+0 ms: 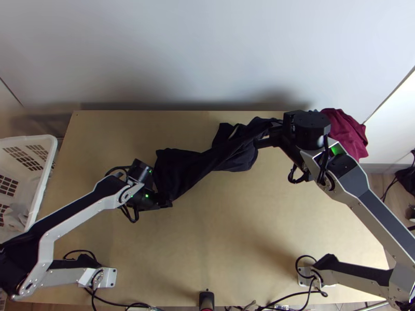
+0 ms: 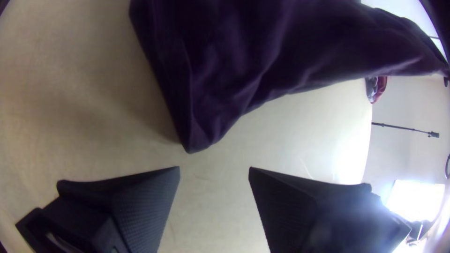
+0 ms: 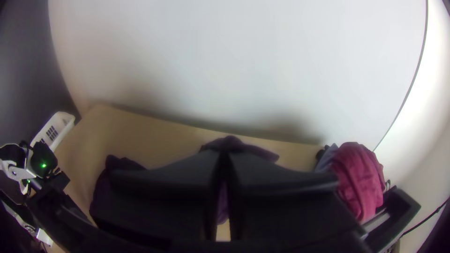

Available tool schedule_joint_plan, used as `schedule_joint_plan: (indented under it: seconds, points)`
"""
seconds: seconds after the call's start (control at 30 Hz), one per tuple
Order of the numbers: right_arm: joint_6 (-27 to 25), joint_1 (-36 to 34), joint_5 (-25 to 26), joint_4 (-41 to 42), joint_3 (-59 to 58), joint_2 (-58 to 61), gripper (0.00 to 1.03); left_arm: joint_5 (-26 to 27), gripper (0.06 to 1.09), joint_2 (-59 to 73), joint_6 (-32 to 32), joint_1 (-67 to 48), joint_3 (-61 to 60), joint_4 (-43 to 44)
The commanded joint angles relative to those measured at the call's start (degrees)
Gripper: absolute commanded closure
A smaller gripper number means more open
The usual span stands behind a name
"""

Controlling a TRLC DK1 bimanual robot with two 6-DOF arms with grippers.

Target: Fold the t-shirt

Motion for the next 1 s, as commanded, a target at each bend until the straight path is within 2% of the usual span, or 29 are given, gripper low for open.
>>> schedule_joint_plan:
  seconds: [0.0,0.3,0.57,0.6,0.63,0.67,0.7,0.97]
  points:
    - [-0.1,-0.3,0.1,-0.1,0.1,-0.1,1.0,-3.9,0.35,3.0,-0.6,-1.0,-1.2,5.3]
    - [-0.1,-0.3,0.0,-0.1,-0.3,-0.1,1.0,-7.9,0.35,2.4,-1.4,-1.0,-1.3,10.3]
    - [-0.2,-0.3,0.0,0.0,-0.8,-0.1,1.0,-5.9,0.36,2.0,-3.0,-3.8,-0.7,9.8]
    - [-0.1,-0.3,0.0,0.0,-1.0,-0.1,1.0,-5.3,0.46,1.9,-3.2,-3.9,-0.6,9.8]
    - [-0.1,-0.3,0.0,0.0,-1.1,0.0,1.0,-5.1,0.65,1.7,-3.6,-4.0,-0.5,9.8]
    - [-0.1,-0.3,0.0,0.0,-1.2,0.0,1.0,-5.1,0.89,1.4,-3.9,-4.2,-0.5,9.8]
    - [-0.2,-0.3,0.0,0.0,-1.2,0.1,1.0,-5.1,0.99,1.0,-3.6,-4.6,-0.6,10.1]
    - [-0.8,-0.3,0.1,0.0,-1.3,0.0,1.0,-3.4,1.01,2.2,1.6,-5.3,0.6,10.0]
